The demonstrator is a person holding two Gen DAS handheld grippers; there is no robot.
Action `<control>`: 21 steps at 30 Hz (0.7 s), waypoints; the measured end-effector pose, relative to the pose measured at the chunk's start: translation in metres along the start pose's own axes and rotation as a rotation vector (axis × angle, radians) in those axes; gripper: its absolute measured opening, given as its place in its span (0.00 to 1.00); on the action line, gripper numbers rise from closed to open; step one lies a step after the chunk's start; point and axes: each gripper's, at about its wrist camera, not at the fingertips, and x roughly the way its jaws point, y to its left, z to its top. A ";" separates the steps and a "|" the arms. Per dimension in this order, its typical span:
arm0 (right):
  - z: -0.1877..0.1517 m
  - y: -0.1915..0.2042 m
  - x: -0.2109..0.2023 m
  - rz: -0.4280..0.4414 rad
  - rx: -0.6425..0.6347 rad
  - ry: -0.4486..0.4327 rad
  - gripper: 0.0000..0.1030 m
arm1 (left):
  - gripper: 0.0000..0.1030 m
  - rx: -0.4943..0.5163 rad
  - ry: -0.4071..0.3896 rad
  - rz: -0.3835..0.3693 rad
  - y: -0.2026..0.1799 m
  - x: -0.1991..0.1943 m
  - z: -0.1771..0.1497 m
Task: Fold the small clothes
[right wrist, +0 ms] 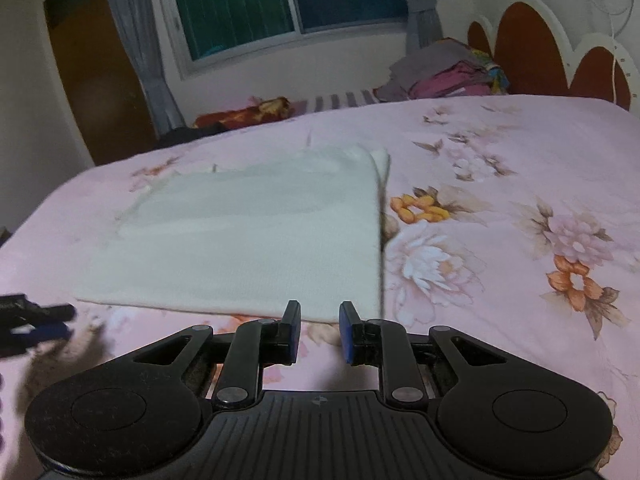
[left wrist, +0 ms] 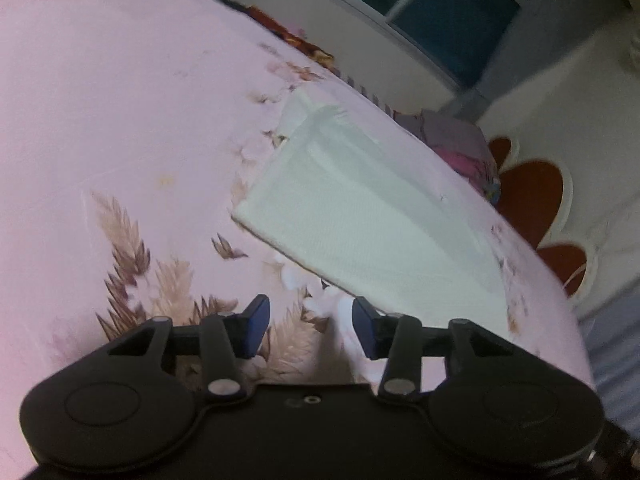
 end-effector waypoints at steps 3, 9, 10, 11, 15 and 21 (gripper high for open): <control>0.005 0.000 0.002 0.002 -0.001 -0.006 0.20 | 0.42 -0.101 -0.008 -0.036 0.011 0.012 0.003; 0.019 0.000 0.028 0.008 0.007 0.024 0.11 | 0.42 -0.275 -0.049 -0.108 0.027 0.041 0.015; 0.022 0.002 0.033 0.019 0.007 0.023 0.00 | 0.42 -0.284 -0.058 -0.112 0.027 0.045 0.017; 0.026 0.005 0.039 0.024 0.010 0.025 0.00 | 0.42 -0.299 -0.069 -0.120 0.027 0.050 0.018; 0.044 0.019 0.064 0.050 0.017 0.027 0.00 | 0.39 -0.391 -0.101 -0.148 0.031 0.062 0.021; 0.069 0.054 0.107 0.107 -0.006 0.055 0.00 | 0.19 -0.429 -0.136 -0.156 0.033 0.085 0.029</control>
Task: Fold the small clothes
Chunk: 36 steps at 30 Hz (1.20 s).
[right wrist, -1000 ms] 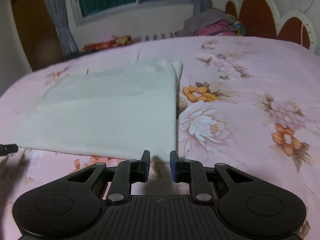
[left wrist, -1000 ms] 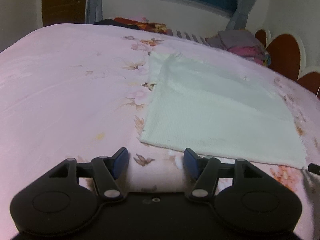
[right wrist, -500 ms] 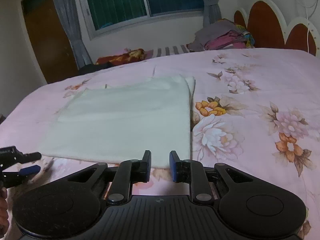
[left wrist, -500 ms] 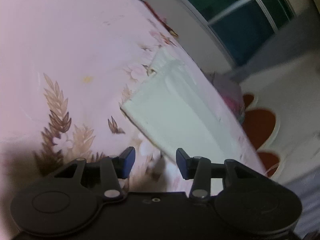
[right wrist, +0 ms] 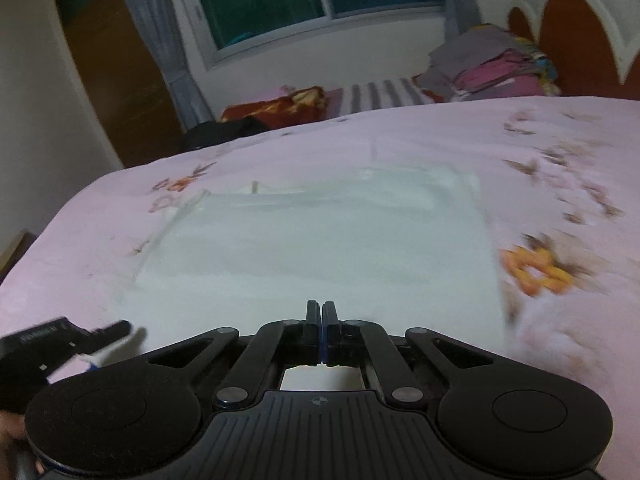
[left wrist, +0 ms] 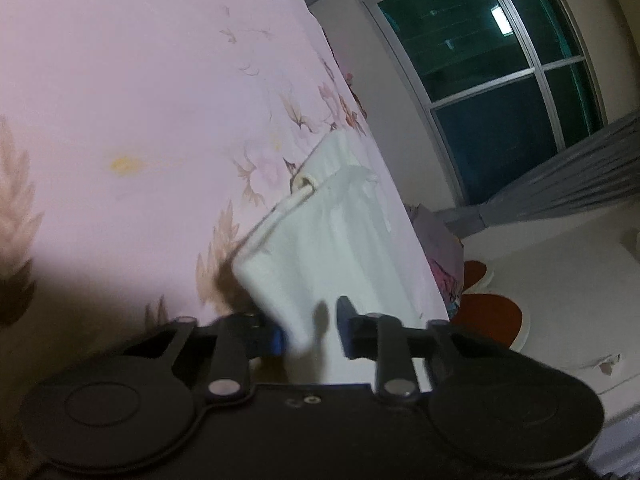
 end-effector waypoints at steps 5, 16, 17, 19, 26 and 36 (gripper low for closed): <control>0.013 0.019 0.033 0.020 -0.006 0.015 0.00 | 0.09 -0.018 0.019 -0.022 0.002 0.016 0.008; 0.016 0.030 0.087 -0.018 0.004 0.075 0.00 | 0.26 0.091 -0.074 -0.003 -0.008 0.006 0.013; 0.013 0.028 0.090 -0.017 0.010 0.075 0.00 | 0.25 0.089 -0.063 -0.006 -0.007 0.008 0.016; 0.013 0.026 0.088 -0.014 0.021 0.069 0.00 | 0.17 0.116 -0.032 0.002 -0.011 0.014 0.020; 0.014 0.019 0.089 -0.011 0.045 0.067 0.00 | 0.07 0.221 -0.034 0.024 -0.029 0.010 0.023; 0.020 0.002 0.090 0.069 0.080 0.094 0.00 | 0.06 0.452 -0.056 0.015 -0.092 -0.002 0.014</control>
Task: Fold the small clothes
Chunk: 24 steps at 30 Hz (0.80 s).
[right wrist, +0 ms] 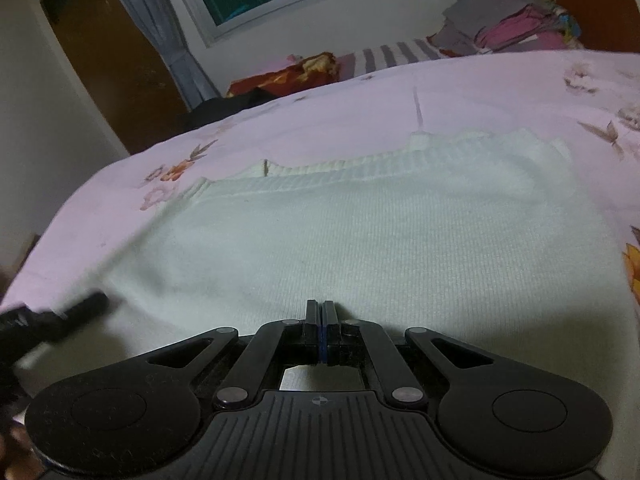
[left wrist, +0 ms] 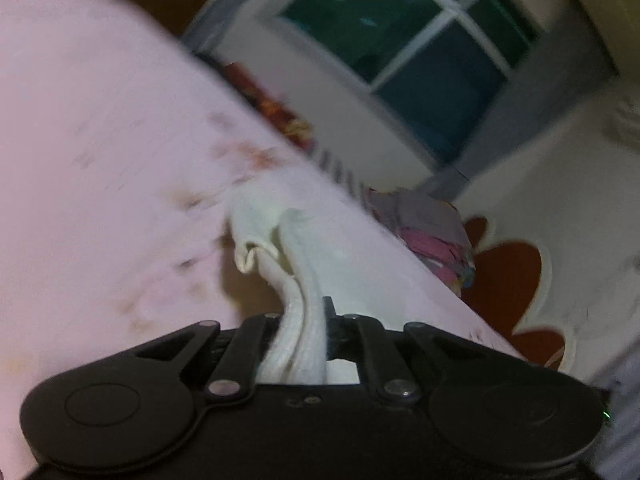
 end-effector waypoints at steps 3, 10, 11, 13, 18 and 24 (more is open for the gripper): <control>0.006 -0.016 -0.012 0.045 0.040 -0.012 0.00 | 0.06 0.163 0.004 -0.018 -0.048 -0.001 0.000; 0.016 -0.122 -0.092 0.042 0.231 -0.168 0.00 | 0.06 0.479 0.110 -0.093 -0.156 0.017 -0.052; 0.018 -0.137 -0.103 0.034 0.242 -0.179 0.00 | 0.06 0.501 0.139 -0.098 -0.167 0.022 -0.062; 0.019 -0.165 -0.121 0.030 0.268 -0.191 0.00 | 0.08 0.547 0.183 -0.106 -0.190 0.033 -0.085; 0.015 -0.212 -0.146 0.095 0.338 -0.169 0.28 | 0.42 0.518 0.433 -0.193 -0.219 0.070 -0.136; 0.015 -0.206 -0.149 0.188 0.327 -0.166 0.49 | 0.41 0.468 0.267 -0.126 -0.194 0.035 -0.084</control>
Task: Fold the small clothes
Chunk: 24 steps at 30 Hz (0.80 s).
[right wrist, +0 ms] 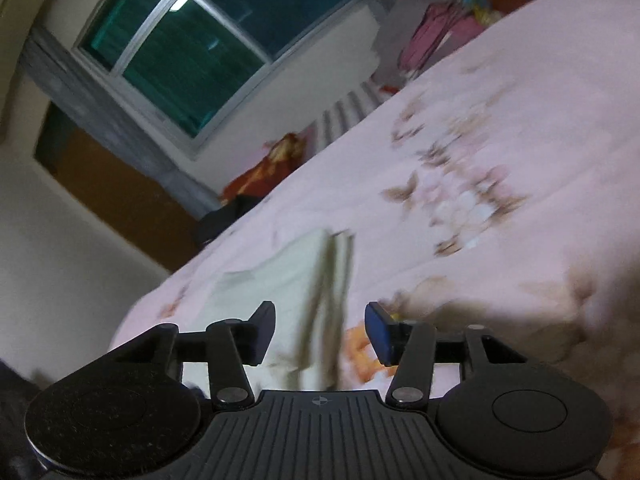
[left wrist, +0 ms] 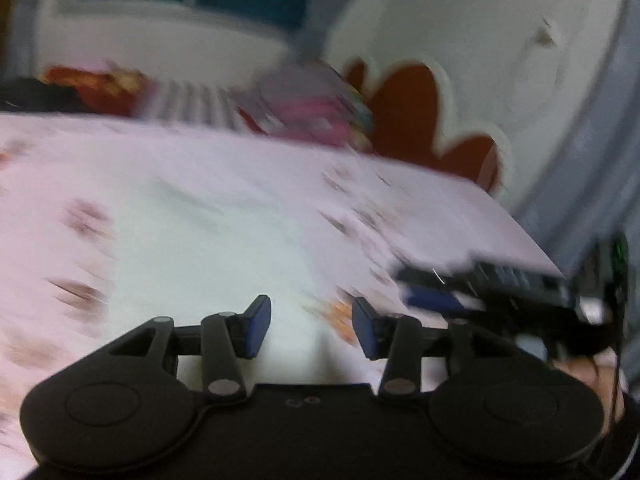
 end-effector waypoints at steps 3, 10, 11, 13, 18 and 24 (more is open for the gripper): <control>-0.006 0.013 0.017 0.038 -0.028 0.051 0.49 | 0.40 -0.054 -0.004 0.104 0.044 -0.008 0.008; -0.030 0.027 0.051 0.027 -0.061 0.171 0.47 | 0.35 -0.106 0.063 0.132 0.093 0.008 -0.002; -0.033 0.027 0.055 0.019 -0.063 0.181 0.47 | 0.35 -0.105 0.094 0.133 0.093 0.017 -0.005; -0.035 0.029 0.061 0.002 -0.068 0.195 0.46 | 0.35 -0.092 0.122 0.134 0.093 0.021 -0.010; -0.034 0.040 0.070 -0.045 -0.125 0.185 0.37 | 0.32 -0.083 0.055 0.101 0.098 0.007 -0.012; -0.037 0.047 0.089 -0.079 -0.160 0.209 0.18 | 0.34 -0.107 0.132 0.062 0.111 0.026 -0.012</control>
